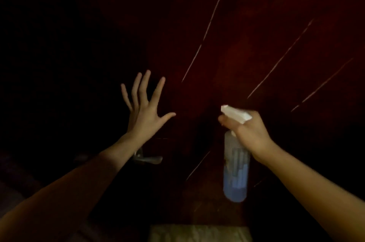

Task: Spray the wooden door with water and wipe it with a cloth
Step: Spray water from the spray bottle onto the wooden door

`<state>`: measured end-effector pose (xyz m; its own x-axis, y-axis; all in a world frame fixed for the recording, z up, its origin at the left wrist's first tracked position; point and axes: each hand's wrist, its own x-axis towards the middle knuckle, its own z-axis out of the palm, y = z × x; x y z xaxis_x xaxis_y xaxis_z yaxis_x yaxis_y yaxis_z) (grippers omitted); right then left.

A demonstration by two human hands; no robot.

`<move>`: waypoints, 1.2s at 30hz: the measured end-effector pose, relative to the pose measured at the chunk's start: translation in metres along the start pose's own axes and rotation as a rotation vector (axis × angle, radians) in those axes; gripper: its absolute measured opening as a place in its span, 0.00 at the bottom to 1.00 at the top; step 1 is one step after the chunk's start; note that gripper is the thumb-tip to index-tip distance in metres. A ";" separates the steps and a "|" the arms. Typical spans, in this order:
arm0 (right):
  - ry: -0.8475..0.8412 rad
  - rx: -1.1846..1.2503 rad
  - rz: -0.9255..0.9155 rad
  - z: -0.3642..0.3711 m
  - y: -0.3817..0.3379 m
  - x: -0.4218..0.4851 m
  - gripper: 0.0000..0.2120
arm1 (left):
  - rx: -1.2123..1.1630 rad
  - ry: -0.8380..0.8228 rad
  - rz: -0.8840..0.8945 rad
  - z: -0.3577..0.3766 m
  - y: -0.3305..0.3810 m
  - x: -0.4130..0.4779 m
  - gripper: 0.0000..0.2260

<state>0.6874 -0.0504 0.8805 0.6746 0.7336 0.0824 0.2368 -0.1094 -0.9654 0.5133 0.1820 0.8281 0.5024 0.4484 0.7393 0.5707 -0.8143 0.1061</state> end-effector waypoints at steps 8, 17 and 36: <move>-0.041 0.014 0.067 0.070 0.117 0.005 0.11 | 0.110 -0.077 -0.108 0.086 -0.003 -0.089 0.64; -0.038 -0.090 0.100 0.085 0.163 0.016 0.04 | 0.145 -0.032 -0.107 0.099 -0.006 -0.091 0.64; 0.287 0.086 0.261 -0.093 0.263 -0.015 0.10 | 0.126 -0.106 0.279 0.215 0.181 -0.136 0.42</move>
<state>0.8048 -0.1526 0.6484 0.8752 0.4699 -0.1147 -0.0200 -0.2018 -0.9792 0.6879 0.0524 0.6042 0.7119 0.2560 0.6540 0.4744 -0.8620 -0.1789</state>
